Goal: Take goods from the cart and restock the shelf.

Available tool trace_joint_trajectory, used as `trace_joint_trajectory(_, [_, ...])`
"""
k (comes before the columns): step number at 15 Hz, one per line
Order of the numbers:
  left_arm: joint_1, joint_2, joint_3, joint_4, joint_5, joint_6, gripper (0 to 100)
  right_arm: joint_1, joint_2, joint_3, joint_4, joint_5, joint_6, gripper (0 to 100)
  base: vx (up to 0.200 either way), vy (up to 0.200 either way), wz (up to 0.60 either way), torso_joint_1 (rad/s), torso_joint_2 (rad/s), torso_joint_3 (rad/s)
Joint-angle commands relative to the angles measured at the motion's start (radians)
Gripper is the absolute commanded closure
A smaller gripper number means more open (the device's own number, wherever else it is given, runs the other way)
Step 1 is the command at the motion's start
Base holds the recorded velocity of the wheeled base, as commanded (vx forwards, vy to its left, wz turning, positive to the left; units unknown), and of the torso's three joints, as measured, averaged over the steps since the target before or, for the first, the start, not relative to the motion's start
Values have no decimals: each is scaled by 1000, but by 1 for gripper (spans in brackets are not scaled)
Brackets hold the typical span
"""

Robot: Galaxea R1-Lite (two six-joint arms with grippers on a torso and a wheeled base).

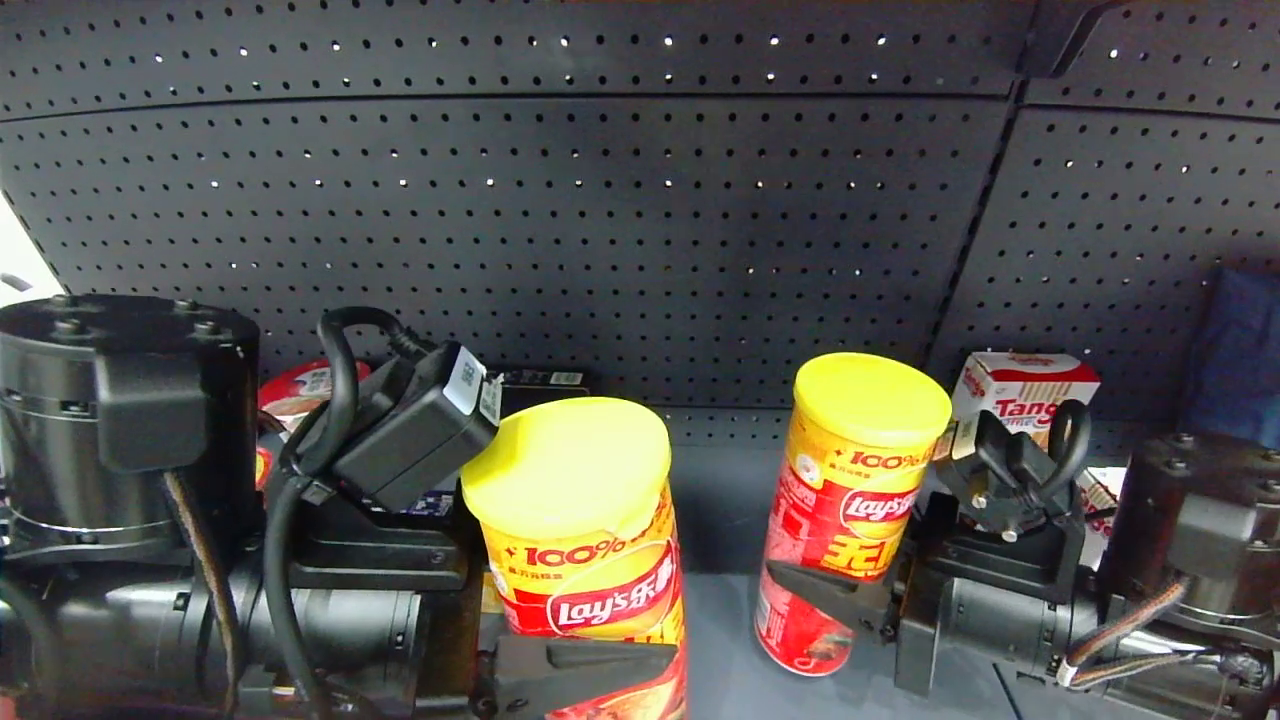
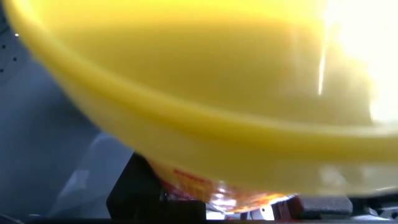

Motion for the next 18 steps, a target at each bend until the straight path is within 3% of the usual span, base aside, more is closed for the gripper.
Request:
trace_joint_trajectory(1, [-2, 4, -5, -1, 7, 0, 100, 3, 1, 33, -8, 0, 3, 100, 0, 0, 0, 0, 0, 0])
trace_joint_trajectory(3, [-2, 6, -8, -1, 15, 0, 100, 7, 9, 46, -25, 0, 5, 100, 0, 0, 0, 0, 0, 0])
trace_joint_trajectory(7, [0, 10, -19, -1, 36, -1, 100, 4, 112, 97, -186, 3, 10, 100, 0, 0, 0, 0, 0, 0])
trace_joint_trajectory(15, [1, 15, -17, -1, 49, -1, 100, -2, 148, 146, -230, 11, 7, 100, 0, 0, 0, 0, 0, 0])
trace_joint_trajectory(16, [1, 13, -19, -1, 49, -1, 100, -2, 147, 149, -238, 9, 10, 0, 0, 0, 0, 0, 0, 0])
trace_joint_trajectory(18, [1, 13, -17, -1, 49, -1, 100, -3, 142, 148, -243, 9, 8, 0, 0, 0, 0, 0, 0, 0])
